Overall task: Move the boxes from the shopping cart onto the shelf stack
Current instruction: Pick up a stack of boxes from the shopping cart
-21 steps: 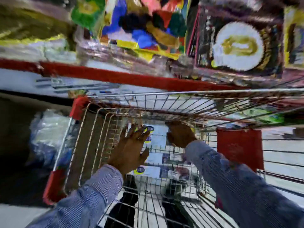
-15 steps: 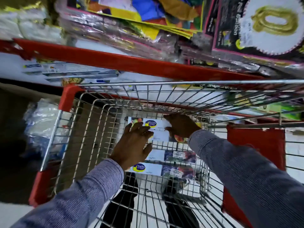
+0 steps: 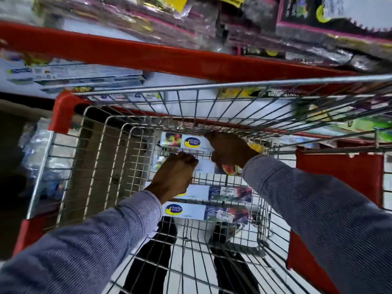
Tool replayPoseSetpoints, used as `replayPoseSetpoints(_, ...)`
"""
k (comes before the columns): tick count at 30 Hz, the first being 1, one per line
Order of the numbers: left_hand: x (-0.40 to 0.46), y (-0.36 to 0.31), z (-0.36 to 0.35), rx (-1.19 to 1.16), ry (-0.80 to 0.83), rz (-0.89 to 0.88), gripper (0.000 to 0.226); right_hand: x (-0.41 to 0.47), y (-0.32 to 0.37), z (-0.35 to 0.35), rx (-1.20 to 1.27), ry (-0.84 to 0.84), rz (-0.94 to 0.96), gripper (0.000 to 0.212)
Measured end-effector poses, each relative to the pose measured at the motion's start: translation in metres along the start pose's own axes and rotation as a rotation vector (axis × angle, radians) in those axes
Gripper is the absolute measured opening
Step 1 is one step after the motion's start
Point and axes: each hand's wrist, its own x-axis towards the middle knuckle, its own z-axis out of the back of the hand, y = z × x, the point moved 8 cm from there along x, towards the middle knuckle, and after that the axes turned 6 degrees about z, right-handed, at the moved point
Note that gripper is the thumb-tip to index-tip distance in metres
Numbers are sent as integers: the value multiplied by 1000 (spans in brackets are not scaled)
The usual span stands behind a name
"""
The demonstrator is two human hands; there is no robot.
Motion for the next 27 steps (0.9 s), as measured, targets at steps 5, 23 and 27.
replayPoseSetpoints(5,7,0,-9,73,-32,44,60,3,-5,-1,6,-49,27,74)
replayPoseSetpoints(23,-115,-45,202,33,-193,-20,48,-145,82,188,2,-261,101,52)
replayPoseSetpoints(27,-165,-70,301,69,-282,-9,48,-204,127,284,-106,-317,155,57)
